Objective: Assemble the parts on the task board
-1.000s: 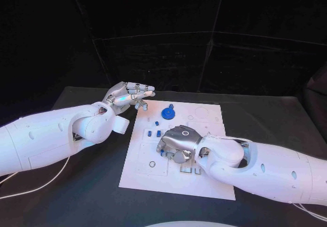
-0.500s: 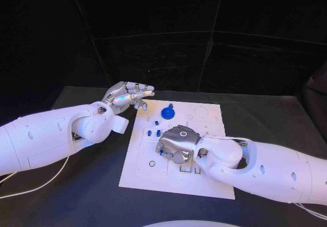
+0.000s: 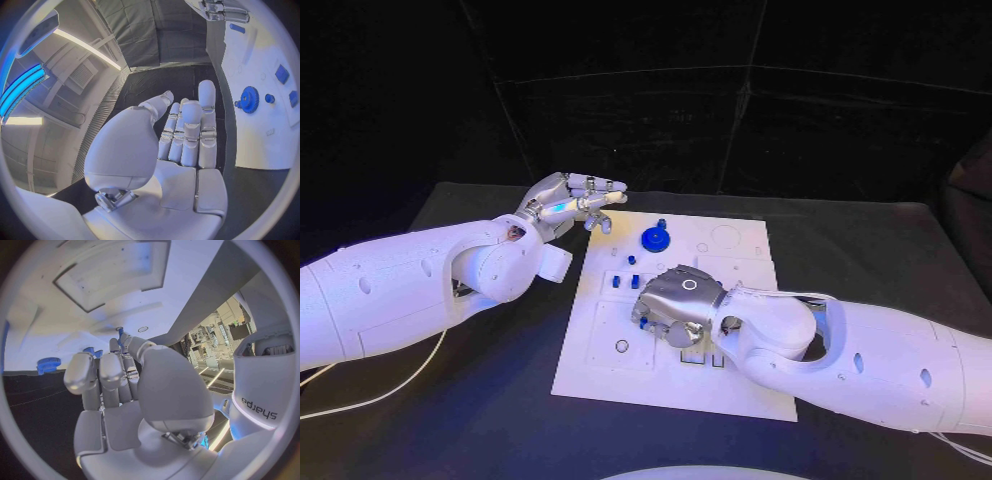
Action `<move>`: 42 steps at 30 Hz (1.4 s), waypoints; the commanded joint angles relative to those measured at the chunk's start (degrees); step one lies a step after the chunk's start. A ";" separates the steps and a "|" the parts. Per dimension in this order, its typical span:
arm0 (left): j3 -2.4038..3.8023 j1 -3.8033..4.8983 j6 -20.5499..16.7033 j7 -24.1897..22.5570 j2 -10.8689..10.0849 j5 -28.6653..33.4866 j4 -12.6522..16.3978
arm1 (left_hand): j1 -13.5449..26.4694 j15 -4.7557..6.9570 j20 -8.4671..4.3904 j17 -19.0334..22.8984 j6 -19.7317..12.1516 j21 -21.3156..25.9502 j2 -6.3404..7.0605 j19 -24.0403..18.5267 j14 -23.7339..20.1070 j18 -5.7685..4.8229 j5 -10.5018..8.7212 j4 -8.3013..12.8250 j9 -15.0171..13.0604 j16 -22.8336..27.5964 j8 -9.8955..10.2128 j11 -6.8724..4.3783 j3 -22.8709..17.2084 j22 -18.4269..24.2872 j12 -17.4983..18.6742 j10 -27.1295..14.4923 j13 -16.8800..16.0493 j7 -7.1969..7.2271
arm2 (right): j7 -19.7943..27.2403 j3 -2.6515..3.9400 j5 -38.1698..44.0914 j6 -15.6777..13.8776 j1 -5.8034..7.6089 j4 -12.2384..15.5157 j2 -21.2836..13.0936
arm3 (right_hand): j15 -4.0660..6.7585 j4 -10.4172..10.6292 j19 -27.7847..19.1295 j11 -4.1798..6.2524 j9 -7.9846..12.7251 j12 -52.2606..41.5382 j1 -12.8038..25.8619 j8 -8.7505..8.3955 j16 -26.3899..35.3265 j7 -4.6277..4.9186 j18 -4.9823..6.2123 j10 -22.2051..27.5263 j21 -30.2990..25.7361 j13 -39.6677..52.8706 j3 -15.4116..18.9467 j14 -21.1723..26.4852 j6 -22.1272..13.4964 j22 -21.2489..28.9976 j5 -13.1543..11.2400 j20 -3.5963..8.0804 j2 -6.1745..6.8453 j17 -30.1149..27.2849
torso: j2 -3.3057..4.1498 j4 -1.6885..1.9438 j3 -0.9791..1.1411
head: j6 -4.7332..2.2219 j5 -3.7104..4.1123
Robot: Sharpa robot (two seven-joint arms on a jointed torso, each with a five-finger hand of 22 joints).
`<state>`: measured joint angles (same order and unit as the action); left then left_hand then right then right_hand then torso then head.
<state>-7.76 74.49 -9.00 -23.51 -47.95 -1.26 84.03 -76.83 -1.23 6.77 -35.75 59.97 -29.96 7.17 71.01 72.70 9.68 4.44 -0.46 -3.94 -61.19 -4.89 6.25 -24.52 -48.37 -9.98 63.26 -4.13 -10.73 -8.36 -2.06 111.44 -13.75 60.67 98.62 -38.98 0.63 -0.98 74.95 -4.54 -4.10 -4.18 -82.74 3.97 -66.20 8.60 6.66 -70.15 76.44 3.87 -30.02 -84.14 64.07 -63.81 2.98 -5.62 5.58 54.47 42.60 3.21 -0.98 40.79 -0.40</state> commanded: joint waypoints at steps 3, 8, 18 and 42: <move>0.04 0.08 0.85 -0.05 0.07 0.25 0.00 | 0.22 -0.04 0.03 0.05 -0.38 0.23 -0.38 -0.30 -0.32 0.69 0.02 0.01 0.10 0.34 -0.37 0.13 0.43 0.05 -0.30 -0.37 0.09 0.19 | -0.78 -0.01 1.81 -0.75 0.05 0.26 -0.09 | -0.24 -0.17 -0.27 0.09 -0.05 -0.25 0.52 0.09 -0.25 -0.03 -0.97 -0.43 0.21 0.09 0.03 -0.63 0.34 -0.04 0.14 -0.17 0.11 0.05 | 0.01 0.04 -0.02 | -0.06 0.07; 0.04 0.08 0.94 0.02 0.08 0.25 -0.03 | 0.22 -0.04 0.03 0.05 -0.38 0.23 -0.38 -0.30 -0.32 0.69 0.02 0.01 0.10 0.34 -0.37 0.13 0.43 0.05 -0.30 -0.37 0.09 0.19 | -0.99 -0.01 2.28 -1.00 0.04 0.36 -0.12 | -0.24 -0.17 -0.27 0.09 -0.05 -0.25 0.53 0.09 -0.25 -0.04 -0.98 -0.44 0.22 0.09 0.03 -0.63 0.35 -0.05 0.14 -0.17 0.11 0.04 | 0.02 0.02 -0.03 | -0.12 0.07; 0.03 0.08 1.10 0.12 0.08 0.25 -0.03 | 0.17 -0.06 0.05 0.15 -0.46 0.28 -0.46 -0.30 -0.38 0.69 0.03 0.01 0.09 0.37 -0.39 0.15 0.46 0.09 -0.35 -0.47 0.10 0.17 | -1.05 0.00 2.64 0.05 0.04 0.40 -0.08 | -0.20 -0.22 -0.24 0.13 -0.07 -0.30 0.64 0.11 -0.27 -0.07 -0.99 -0.52 0.25 0.10 0.07 -0.62 0.43 -0.11 0.12 -0.15 0.20 0.03 | 0.03 0.06 -0.06 | -0.03 0.06; 0.03 0.08 1.28 0.36 -0.01 0.25 0.06 | 0.19 -0.08 0.06 0.24 -0.54 0.32 -0.49 -0.31 -0.43 0.69 0.02 -0.02 0.09 0.41 -0.40 0.18 0.52 0.12 -0.40 -0.57 0.10 0.14 | -0.76 0.00 2.04 1.47 0.05 0.04 0.32 | -0.17 -0.19 -0.31 0.15 -0.08 -0.31 1.02 0.11 -0.21 -0.10 -0.97 -0.56 0.19 0.10 0.22 -0.58 0.51 -0.02 0.11 -0.11 0.37 -0.14 | 0.05 0.03 -0.04 | 0.34 -0.05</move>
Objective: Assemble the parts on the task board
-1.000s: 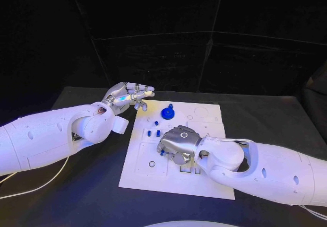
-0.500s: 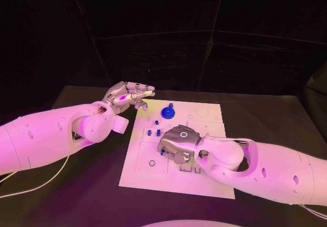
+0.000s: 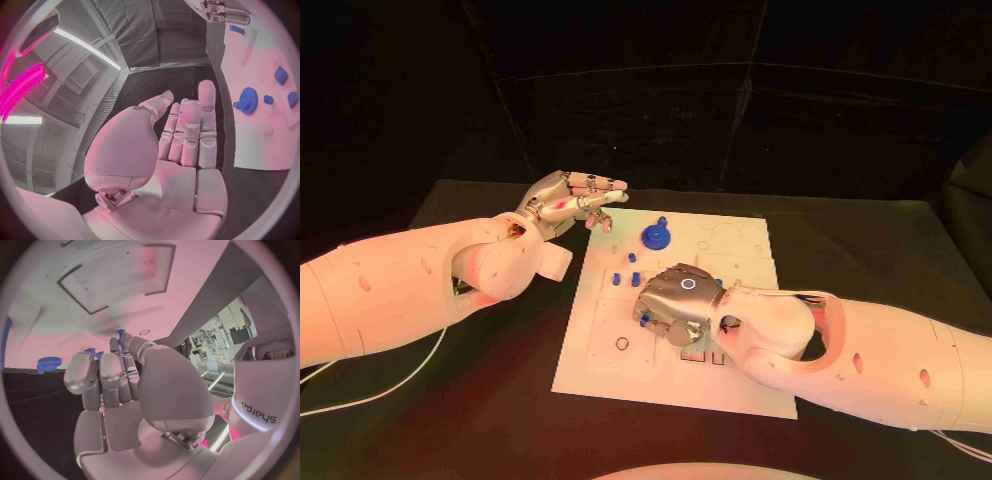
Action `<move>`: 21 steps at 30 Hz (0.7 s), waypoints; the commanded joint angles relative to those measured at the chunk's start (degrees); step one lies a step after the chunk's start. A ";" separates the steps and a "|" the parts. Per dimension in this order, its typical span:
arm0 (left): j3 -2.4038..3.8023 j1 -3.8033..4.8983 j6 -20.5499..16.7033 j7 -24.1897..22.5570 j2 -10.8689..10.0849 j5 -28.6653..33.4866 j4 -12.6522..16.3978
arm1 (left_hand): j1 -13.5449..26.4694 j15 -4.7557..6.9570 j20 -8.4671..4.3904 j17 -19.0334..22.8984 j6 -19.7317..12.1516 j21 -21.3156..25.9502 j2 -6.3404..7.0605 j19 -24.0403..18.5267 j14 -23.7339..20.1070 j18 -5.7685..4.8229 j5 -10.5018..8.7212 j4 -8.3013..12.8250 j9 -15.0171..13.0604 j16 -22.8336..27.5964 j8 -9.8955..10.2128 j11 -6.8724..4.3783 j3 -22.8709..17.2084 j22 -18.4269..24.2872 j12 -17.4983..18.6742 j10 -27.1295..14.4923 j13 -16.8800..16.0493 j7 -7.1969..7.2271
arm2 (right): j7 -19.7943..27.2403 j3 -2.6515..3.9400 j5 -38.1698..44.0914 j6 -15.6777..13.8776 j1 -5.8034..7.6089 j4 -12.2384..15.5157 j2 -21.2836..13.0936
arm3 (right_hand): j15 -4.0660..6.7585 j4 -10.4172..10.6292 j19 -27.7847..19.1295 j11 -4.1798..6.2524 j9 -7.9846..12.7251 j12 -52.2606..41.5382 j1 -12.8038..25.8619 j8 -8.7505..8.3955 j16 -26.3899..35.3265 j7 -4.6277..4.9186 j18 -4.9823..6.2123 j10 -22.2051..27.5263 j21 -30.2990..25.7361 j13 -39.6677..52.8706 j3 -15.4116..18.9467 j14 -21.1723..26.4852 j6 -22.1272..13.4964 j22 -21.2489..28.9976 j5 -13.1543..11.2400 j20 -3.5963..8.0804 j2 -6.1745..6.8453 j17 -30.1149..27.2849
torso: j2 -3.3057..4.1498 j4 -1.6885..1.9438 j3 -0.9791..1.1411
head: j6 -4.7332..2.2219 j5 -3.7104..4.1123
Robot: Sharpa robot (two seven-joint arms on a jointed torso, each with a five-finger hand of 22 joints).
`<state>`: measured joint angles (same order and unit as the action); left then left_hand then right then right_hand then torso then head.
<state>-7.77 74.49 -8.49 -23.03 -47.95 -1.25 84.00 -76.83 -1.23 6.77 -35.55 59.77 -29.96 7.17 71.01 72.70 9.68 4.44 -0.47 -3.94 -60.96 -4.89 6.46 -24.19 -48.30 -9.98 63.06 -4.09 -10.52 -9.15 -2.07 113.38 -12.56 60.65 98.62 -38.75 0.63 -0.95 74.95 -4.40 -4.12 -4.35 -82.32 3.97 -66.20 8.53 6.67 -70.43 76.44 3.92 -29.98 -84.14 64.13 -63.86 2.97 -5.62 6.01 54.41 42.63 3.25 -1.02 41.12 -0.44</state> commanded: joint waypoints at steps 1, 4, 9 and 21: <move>0.05 0.09 0.77 -0.12 0.00 0.25 0.10 | 0.19 -0.08 0.07 0.04 -0.34 0.32 -0.49 -0.31 -0.43 0.69 0.02 -0.02 0.09 0.18 -0.40 -0.02 0.19 0.05 -0.40 -0.36 0.06 -0.06 | 0.03 0.01 0.06 0.25 0.07 -0.02 0.14 | -0.18 -0.18 -0.35 0.01 -0.03 -0.08 0.87 0.04 -0.20 -0.04 -0.97 -0.18 0.16 0.01 0.31 -0.56 0.36 0.07 0.11 -0.10 0.10 -0.15 | 0.01 -0.02 0.00 | 0.01 -0.01; 0.05 0.09 0.73 -0.10 0.00 0.25 0.12 | 0.21 -0.10 0.08 0.03 -0.39 0.35 -0.54 -0.31 -0.44 0.69 0.03 -0.05 0.09 0.16 -0.41 0.00 0.23 0.07 -0.43 -0.43 0.06 -0.08 | -0.12 0.01 -0.21 0.31 0.07 -0.29 0.29 | -0.49 0.46 -0.73 -0.38 0.26 0.63 2.65 -0.46 0.13 0.25 -0.91 1.34 -0.21 -0.28 1.19 -0.38 -0.95 0.63 0.30 -0.25 1.18 -0.78 | 0.00 -0.01 -0.02 | 0.01 0.02; 0.05 0.09 0.71 -0.09 -0.02 0.25 0.15 | 0.21 -0.10 0.08 0.03 -0.39 0.35 -0.55 -0.31 -0.44 0.69 0.03 -0.06 0.09 0.16 -0.41 0.00 0.23 0.08 -0.44 -0.44 0.06 -0.09 | -0.21 0.01 -1.00 0.37 0.08 -0.70 0.43 | -1.10 1.93 -1.59 -1.11 0.45 0.73 5.50 -0.51 1.30 0.68 -0.66 4.34 -1.12 -0.37 3.33 0.12 -3.57 1.98 0.46 -0.84 3.10 -2.63 | -0.02 0.00 -0.03 | 0.04 0.05; 0.05 0.10 0.67 -0.07 -0.08 0.25 0.14 | 0.21 -0.10 0.08 0.03 -0.39 0.35 -0.55 -0.31 -0.44 0.69 0.03 -0.06 0.09 0.16 -0.41 0.00 0.23 0.08 -0.44 -0.44 0.06 -0.09 | 0.26 0.00 -2.50 -2.03 0.08 -0.63 0.22 | -1.28 3.22 -2.02 -1.34 0.35 0.42 6.80 -0.42 2.03 0.81 -0.48 5.95 -1.82 -0.29 6.40 0.37 -4.90 2.91 0.68 -1.11 3.72 -4.02 | -0.01 -0.03 0.01 | 0.07 0.13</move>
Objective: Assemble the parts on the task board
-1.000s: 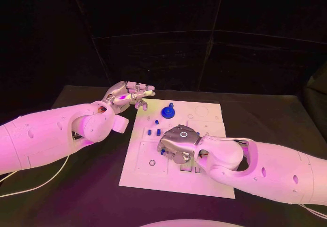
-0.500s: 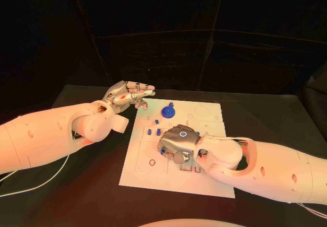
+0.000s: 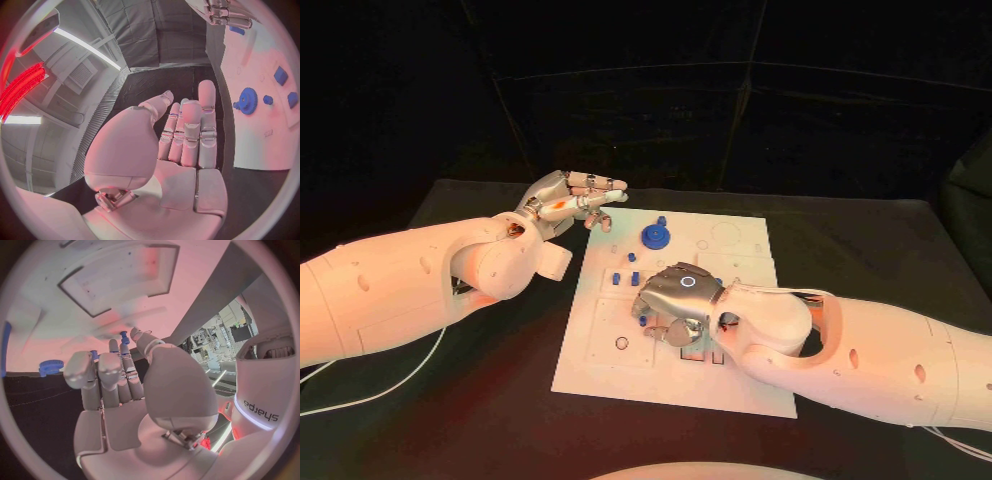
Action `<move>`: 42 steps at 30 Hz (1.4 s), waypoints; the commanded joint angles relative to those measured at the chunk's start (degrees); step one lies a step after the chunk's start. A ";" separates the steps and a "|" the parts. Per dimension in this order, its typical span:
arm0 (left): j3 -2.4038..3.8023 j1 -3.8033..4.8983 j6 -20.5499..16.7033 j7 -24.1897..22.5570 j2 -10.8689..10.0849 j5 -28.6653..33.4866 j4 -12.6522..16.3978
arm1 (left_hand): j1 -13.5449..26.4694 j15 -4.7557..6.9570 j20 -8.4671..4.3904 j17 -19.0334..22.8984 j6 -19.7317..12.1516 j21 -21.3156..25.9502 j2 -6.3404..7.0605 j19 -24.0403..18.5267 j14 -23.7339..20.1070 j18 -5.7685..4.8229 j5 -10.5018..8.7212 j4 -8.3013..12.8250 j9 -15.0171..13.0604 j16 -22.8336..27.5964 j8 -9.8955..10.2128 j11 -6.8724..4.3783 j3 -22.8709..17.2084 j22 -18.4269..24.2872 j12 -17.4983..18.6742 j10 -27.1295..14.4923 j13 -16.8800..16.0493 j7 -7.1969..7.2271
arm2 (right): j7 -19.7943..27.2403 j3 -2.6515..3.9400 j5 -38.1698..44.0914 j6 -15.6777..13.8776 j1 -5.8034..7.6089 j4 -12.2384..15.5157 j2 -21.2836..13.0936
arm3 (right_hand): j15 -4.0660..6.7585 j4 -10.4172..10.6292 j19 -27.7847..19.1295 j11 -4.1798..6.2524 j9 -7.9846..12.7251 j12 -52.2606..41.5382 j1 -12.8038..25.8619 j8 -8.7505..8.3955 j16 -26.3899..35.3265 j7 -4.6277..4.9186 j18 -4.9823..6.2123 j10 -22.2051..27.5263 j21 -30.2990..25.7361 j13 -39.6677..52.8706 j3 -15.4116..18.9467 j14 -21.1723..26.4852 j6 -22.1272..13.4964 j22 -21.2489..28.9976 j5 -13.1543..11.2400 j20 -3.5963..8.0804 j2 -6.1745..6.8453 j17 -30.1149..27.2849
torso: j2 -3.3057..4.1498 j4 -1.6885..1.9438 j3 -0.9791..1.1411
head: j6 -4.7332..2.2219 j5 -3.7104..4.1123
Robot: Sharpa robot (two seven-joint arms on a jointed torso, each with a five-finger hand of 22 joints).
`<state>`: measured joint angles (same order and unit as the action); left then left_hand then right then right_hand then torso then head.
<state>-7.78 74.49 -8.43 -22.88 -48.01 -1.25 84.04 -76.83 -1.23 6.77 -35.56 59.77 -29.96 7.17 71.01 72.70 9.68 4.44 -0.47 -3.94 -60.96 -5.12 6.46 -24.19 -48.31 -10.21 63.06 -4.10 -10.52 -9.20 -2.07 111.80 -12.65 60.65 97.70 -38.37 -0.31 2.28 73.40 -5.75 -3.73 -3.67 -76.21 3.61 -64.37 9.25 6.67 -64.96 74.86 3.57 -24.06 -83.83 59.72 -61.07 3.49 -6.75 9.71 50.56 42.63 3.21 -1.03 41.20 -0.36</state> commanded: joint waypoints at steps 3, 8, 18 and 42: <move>0.05 0.09 0.63 -0.20 -0.06 0.24 0.08 | 0.22 -0.10 0.08 0.04 -0.39 0.35 -0.55 -0.31 -0.44 0.69 0.03 -0.06 0.09 0.16 -0.18 0.00 0.24 0.09 -0.21 -0.44 0.07 -0.08 | 0.82 0.01 -1.54 -4.59 0.07 1.09 -1.10 | -0.34 0.15 -0.45 0.01 -0.06 -0.33 0.75 -0.02 0.18 0.11 -0.49 0.52 -0.24 0.08 0.76 0.05 -0.50 0.10 0.21 0.01 -0.06 -0.16 | -0.02 0.00 0.09 | -0.08 0.08; 0.04 0.09 0.67 -0.18 -0.13 0.24 0.01 | 0.24 -0.12 0.10 0.10 -0.46 0.40 -0.65 -0.31 -0.48 0.69 0.03 -0.13 0.08 0.17 -0.21 0.02 0.29 0.13 -0.28 -0.52 0.07 -0.10 | 0.88 0.05 -3.52 -7.16 0.09 3.41 -4.51 | -0.29 0.27 -0.57 0.11 -0.09 -0.57 0.60 0.04 0.42 -0.02 -0.42 0.28 -0.40 0.14 1.11 0.11 -0.49 0.38 0.36 0.02 -0.21 -0.59 | -0.12 -0.07 0.06 | -0.33 0.36; 0.01 0.08 0.73 -0.15 -0.16 0.24 -0.21 | 0.24 -0.12 0.10 0.10 -0.46 0.40 -0.65 -0.31 -0.48 0.69 0.03 -0.13 0.08 0.17 -0.21 0.02 0.29 0.13 -0.28 -0.52 0.07 -0.10 | -2.11 0.17 -16.60 -3.10 3.78 6.68 -14.56 | -0.47 2.52 -8.05 -0.12 -0.09 -0.67 0.25 0.02 10.48 -0.10 1.92 4.38 -8.92 0.20 11.22 3.47 -3.39 13.02 3.07 -0.13 0.75 -13.43 | -0.10 -0.19 0.04 | -1.26 1.31; -0.43 0.06 1.04 -0.14 0.09 0.24 -0.54 | 0.25 -0.13 0.11 0.14 -0.50 0.42 -0.65 -0.30 -0.51 0.69 0.02 -0.14 0.08 0.19 -0.22 0.03 0.34 0.15 -0.32 -0.56 0.07 -0.11 | -3.07 0.13 -14.26 0.77 5.96 5.14 -17.99 | 0.23 9.26 -6.67 0.68 -0.23 -5.90 -10.39 0.15 13.83 -1.51 2.05 4.86 -12.10 0.19 23.05 2.16 -3.21 15.89 4.65 0.42 -4.19 -18.08 | 0.08 0.05 0.04 | -2.10 2.56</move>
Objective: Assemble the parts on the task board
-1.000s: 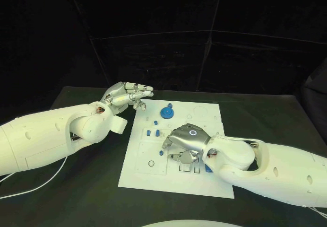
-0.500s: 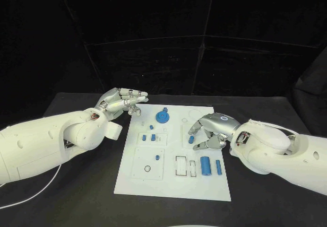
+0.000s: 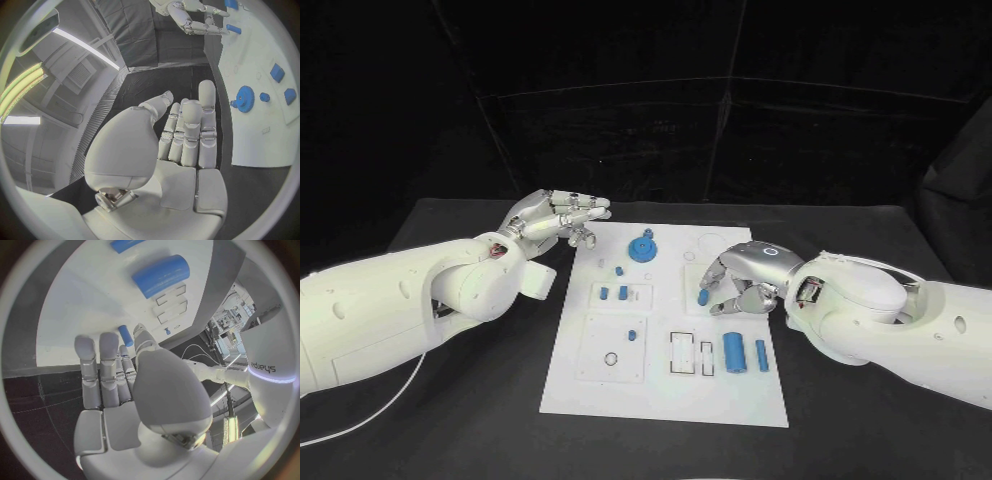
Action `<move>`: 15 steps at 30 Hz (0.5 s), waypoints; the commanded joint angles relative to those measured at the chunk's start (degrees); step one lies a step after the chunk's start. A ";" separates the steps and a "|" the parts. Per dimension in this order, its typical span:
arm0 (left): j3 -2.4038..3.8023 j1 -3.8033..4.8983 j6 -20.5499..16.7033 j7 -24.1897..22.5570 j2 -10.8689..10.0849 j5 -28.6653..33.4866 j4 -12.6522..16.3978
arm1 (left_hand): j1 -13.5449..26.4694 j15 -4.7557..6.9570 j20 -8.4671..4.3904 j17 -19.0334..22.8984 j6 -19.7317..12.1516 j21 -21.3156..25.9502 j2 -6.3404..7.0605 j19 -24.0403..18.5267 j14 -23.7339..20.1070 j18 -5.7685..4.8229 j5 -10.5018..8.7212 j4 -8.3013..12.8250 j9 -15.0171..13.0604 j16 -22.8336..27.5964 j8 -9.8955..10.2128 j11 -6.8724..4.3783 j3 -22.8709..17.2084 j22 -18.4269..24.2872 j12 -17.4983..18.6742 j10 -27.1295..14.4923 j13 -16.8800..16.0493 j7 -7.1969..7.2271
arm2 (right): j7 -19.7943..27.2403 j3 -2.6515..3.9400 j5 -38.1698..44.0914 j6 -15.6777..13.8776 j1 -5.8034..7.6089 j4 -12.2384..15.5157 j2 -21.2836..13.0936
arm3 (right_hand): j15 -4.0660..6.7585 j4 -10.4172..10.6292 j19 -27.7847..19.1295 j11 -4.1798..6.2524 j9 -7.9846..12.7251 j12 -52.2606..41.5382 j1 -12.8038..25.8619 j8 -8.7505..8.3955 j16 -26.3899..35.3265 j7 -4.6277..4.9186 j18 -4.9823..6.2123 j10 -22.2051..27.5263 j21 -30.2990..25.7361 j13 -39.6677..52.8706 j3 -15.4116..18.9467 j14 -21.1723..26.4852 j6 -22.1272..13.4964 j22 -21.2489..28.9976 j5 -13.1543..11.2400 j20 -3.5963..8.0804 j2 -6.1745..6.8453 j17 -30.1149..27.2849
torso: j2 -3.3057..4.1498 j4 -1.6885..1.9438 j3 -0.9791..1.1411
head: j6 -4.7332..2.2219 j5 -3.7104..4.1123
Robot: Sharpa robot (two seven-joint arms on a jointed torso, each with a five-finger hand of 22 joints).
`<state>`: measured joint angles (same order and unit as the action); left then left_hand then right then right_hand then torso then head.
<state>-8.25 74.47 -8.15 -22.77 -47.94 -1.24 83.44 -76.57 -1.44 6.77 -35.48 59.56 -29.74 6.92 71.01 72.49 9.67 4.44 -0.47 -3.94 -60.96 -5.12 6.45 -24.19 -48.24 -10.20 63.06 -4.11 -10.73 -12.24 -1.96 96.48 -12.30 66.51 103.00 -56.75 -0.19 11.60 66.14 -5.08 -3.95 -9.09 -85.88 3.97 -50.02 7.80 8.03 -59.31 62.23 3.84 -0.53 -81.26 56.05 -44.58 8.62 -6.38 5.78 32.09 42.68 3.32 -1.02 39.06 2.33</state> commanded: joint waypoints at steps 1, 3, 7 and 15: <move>0.04 0.08 0.78 -0.24 0.03 0.23 0.07 | 0.00 0.07 0.12 0.06 -0.29 0.20 -0.40 -0.30 -0.30 0.70 0.02 -0.14 0.08 0.19 -0.22 0.03 0.34 0.08 -0.32 -0.57 0.08 0.10 | 0.04 0.01 1.09 0.10 0.10 -0.28 0.64 | 0.16 -0.09 0.92 0.06 0.02 -0.60 -0.90 -0.26 -0.82 -0.06 0.60 -1.02 0.84 -0.09 -0.70 -0.58 0.41 -1.04 -0.68 0.10 -0.55 0.76 | 0.05 -0.06 0.03 | 0.06 -0.11; 0.04 0.08 0.80 -0.22 0.02 0.23 0.06 | 0.00 0.07 0.12 0.06 -0.29 0.20 -0.40 -0.30 -0.30 0.70 0.02 -0.14 0.08 0.19 -0.22 0.03 0.34 0.08 -0.32 -0.57 0.08 0.10 | 0.15 0.01 1.13 -0.33 0.10 -0.48 1.04 | 0.24 -0.22 1.60 0.15 0.09 -0.75 -1.37 -0.37 -1.29 0.00 0.41 -1.44 1.51 -0.14 -1.21 -0.84 0.16 -2.03 -1.14 0.20 -1.06 1.31 | 0.01 -0.09 0.04 | 0.08 -0.13; 0.03 0.08 0.86 -0.16 0.02 0.23 0.08 | 0.00 0.07 0.12 0.06 -0.29 0.20 -0.40 -0.30 -0.30 0.70 0.02 -0.14 0.08 0.19 -0.22 0.03 0.34 0.08 -0.32 -0.57 0.08 0.10 | 0.22 0.01 1.15 -0.61 0.10 -0.96 1.68 | 0.36 -0.36 2.71 0.27 0.14 -0.83 -1.98 -0.38 -2.02 0.10 0.08 -2.17 2.70 -0.22 -2.02 -1.17 -0.11 -3.75 -1.90 0.33 -1.67 2.16 | 0.01 -0.06 0.04 | 0.12 -0.14; 0.03 0.08 1.07 0.03 0.01 0.23 0.08 | 0.00 0.07 0.12 0.06 -0.29 0.20 -0.40 -0.30 -0.30 0.70 0.02 -0.14 0.08 0.19 -0.22 0.03 0.34 0.08 -0.32 -0.57 0.08 0.10 | 0.22 0.01 0.99 1.22 0.09 -1.81 2.91 | 0.87 -0.34 5.10 0.81 -0.06 -0.56 -3.50 0.06 -5.41 0.06 -0.69 -5.28 5.70 -0.27 -4.65 -2.32 1.37 -8.01 -3.00 0.70 -2.66 6.09 | -0.03 -0.07 0.05 | 0.31 -0.16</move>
<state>-8.26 74.48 -7.94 -22.66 -47.96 -1.23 83.45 -76.57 -1.44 6.77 -35.47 59.57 -29.74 6.92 71.01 72.49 9.67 4.44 -0.47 -3.94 -60.96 -5.12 6.45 -24.19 -48.25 -10.20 63.06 -4.12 -10.73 -12.19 -1.96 97.08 -12.15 66.51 101.22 -53.96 0.82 11.24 70.87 -4.40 -3.91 -9.74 -88.73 3.76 -54.95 7.91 8.04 -64.14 67.56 3.63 -4.81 -83.17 57.03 -52.06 5.82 -5.68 2.96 37.64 42.68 3.25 -0.97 39.32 2.19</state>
